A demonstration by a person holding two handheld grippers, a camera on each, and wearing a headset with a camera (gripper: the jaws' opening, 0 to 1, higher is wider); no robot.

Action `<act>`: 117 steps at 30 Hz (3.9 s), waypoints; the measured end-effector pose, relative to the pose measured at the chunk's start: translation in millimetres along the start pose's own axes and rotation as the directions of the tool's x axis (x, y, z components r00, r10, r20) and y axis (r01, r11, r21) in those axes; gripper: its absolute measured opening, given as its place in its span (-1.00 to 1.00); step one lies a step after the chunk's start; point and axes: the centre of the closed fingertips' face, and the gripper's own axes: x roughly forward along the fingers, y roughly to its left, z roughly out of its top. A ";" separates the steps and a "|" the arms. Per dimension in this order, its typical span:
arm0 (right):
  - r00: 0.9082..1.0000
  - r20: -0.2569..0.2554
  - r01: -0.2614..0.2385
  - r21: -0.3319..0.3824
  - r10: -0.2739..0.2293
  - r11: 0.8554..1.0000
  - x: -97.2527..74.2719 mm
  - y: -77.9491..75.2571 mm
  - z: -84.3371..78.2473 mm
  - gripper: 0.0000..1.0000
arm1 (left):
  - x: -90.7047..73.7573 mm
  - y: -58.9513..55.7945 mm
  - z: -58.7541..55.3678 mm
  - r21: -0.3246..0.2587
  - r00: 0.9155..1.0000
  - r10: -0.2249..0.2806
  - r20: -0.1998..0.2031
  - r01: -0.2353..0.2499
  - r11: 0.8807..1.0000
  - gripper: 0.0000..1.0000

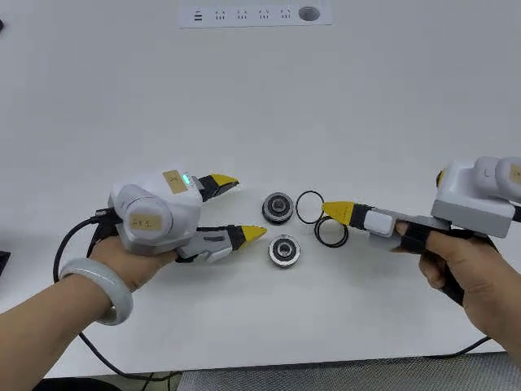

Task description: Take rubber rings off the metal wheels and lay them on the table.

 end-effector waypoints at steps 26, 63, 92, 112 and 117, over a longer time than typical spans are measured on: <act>0.991 -0.047 0.126 -0.018 -0.127 0.992 -13.5 -38.5 -24.5 -0.85 | -2.7 1.7 -3.2 -0.019 1.000 0.008 -0.005 -0.008 1.000 0.01; 0.995 -0.074 0.053 -0.130 -0.063 0.990 30.8 -12.7 -2.6 -0.75 | 11.6 -8.0 17.1 -0.027 0.999 -0.024 0.025 0.025 0.999 -0.29; 0.996 -0.082 0.029 -0.123 -0.039 0.992 40.8 -8.4 -2.2 -0.77 | 32.3 -15.2 13.8 0.020 0.997 -0.066 -0.035 0.067 0.998 -0.68; 0.995 -0.093 0.010 -0.117 -0.021 0.993 57.3 -6.0 -2.3 -0.73 | 33.2 -14.4 13.0 0.050 0.997 -0.067 -0.037 0.069 0.996 -0.73; 0.995 -0.102 0.005 -0.118 -0.017 0.993 63.3 -7.1 -1.8 -0.69 | 33.7 -14.3 13.2 0.047 0.997 -0.067 -0.036 0.069 0.996 -0.74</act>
